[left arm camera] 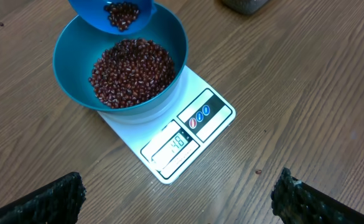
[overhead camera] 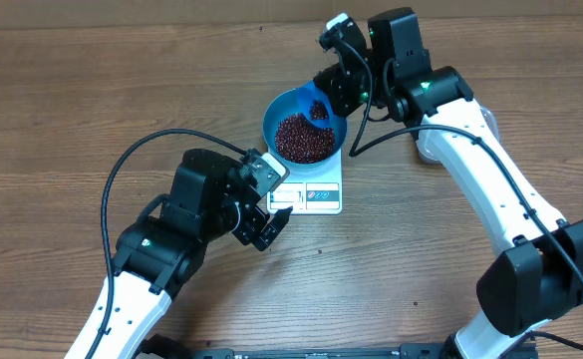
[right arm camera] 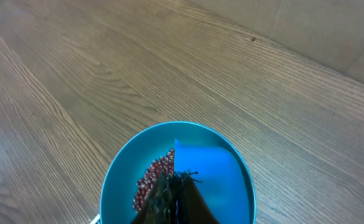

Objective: Scoop item into bowl and weigh 150g on scale
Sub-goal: 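Raise the scoop slightly and keep trickling beans into the bowl, then tilt the scoop further to pour a few more beans, right gripper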

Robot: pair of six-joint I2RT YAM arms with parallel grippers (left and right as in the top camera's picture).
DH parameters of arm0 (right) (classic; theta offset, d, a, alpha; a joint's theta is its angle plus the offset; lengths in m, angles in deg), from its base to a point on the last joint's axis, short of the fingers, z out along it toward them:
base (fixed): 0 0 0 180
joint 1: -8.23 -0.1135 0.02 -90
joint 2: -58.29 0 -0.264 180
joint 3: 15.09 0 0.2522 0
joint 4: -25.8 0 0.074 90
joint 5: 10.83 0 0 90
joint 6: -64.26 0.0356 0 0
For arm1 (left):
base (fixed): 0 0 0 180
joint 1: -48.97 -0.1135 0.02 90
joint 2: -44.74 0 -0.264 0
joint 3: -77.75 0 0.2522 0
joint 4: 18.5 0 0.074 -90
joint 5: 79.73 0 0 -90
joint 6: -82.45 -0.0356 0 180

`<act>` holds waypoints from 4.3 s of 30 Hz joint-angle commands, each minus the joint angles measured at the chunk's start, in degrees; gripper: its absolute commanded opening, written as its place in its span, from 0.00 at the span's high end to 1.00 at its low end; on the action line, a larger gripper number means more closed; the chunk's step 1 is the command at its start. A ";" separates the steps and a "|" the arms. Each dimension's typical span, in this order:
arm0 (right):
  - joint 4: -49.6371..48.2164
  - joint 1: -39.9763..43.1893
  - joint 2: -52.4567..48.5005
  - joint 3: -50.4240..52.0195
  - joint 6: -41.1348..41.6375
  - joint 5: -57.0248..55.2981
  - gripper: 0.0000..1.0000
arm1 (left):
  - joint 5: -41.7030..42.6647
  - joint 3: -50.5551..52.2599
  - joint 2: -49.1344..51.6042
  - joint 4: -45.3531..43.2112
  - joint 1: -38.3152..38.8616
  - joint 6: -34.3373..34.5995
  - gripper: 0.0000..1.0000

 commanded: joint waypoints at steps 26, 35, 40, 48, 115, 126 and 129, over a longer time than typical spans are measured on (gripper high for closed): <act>0.24 -0.15 0.37 -1.90 0.28 2.84 0.96 | 0.87 0.31 -0.66 0.00 -0.24 -0.46 0.01; 0.92 -0.15 0.37 -1.90 0.24 2.23 0.96 | 0.87 0.31 -0.66 0.00 -0.24 -0.46 0.00; -0.83 -0.15 0.37 -1.90 0.24 0.85 0.96 | 0.87 0.31 -0.66 0.00 -0.24 -0.46 0.01; -1.16 -0.15 0.37 -1.90 0.28 0.31 0.96 | 0.87 0.31 -0.66 0.00 -0.24 -0.46 0.01; 1.11 -0.15 0.37 -1.88 0.22 -3.82 0.96 | 0.87 0.31 -0.66 0.00 -0.24 -0.46 0.00; 1.22 -0.15 0.35 -1.88 0.26 -3.78 0.96 | 0.87 0.31 -0.66 0.00 -0.24 -0.46 0.01; 1.16 -0.15 0.37 -1.88 0.26 -3.80 0.96 | 0.87 0.31 -0.66 0.00 -0.24 -0.46 0.01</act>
